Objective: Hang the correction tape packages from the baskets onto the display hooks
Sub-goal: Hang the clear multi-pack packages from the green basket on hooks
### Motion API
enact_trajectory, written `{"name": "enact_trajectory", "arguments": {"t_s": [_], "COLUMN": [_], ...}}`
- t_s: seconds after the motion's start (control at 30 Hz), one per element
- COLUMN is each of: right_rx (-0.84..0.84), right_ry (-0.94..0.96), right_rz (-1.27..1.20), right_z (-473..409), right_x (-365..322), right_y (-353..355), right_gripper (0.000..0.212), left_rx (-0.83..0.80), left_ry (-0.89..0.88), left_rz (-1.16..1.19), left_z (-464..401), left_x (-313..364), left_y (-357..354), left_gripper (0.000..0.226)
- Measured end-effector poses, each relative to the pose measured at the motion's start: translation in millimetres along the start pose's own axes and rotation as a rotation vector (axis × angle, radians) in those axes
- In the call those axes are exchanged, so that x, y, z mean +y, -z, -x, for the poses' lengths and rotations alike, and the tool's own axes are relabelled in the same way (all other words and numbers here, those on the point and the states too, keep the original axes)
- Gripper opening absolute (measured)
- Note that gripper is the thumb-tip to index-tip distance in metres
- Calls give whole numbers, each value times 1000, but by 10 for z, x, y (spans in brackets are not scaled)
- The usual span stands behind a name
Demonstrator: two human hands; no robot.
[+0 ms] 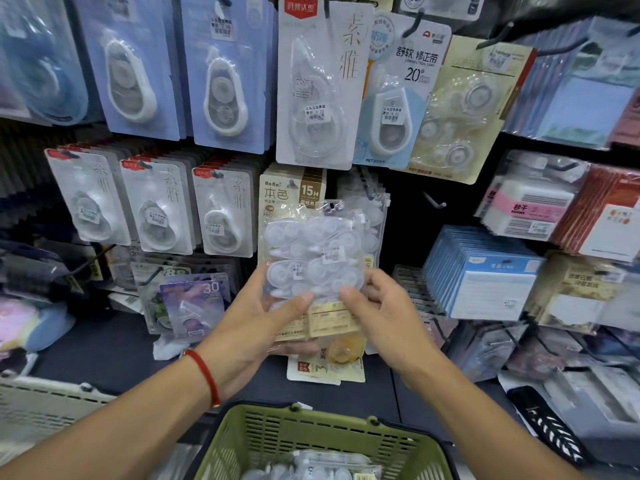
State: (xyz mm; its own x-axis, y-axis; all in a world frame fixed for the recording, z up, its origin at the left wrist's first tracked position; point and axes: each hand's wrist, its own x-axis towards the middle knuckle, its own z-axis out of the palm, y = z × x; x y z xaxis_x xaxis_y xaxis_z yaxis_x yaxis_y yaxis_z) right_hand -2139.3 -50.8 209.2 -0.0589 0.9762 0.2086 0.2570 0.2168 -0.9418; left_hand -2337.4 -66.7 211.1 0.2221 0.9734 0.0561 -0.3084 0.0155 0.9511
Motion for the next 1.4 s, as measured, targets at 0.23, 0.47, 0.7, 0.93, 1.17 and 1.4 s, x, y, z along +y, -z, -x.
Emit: {"name": "enact_trajectory", "arguments": {"t_s": [0.23, 0.47, 0.7, 0.93, 1.17, 1.4], "right_rx": [223, 216, 201, 20, -41, 162], "right_ry": [-4, 7, -173, -96, 12, 33], "right_rz": [-90, -104, 41, 184, -12, -114], "right_z": [-54, -57, -122, -34, 23, -18], "right_x": [-30, -32, 104, 32, -12, -10], "right_y": [139, 150, 200, 129, -13, 78], "right_gripper": [16, 20, 32, 26, 13, 20], "left_rx": [99, 78, 80, 12, -57, -45], "left_ry": [18, 13, 12, -17, -12, -40], "left_rz": [16, 10, 14, -75, -82, -153], "left_z": [-55, -75, -70, -36, -42, -108], "left_x": [-6, -21, -9, -54, -119, -191], "left_y": [56, 68, 66, 53, -16, 6], "left_gripper": [32, 41, 45, 42, 50, 72]}}
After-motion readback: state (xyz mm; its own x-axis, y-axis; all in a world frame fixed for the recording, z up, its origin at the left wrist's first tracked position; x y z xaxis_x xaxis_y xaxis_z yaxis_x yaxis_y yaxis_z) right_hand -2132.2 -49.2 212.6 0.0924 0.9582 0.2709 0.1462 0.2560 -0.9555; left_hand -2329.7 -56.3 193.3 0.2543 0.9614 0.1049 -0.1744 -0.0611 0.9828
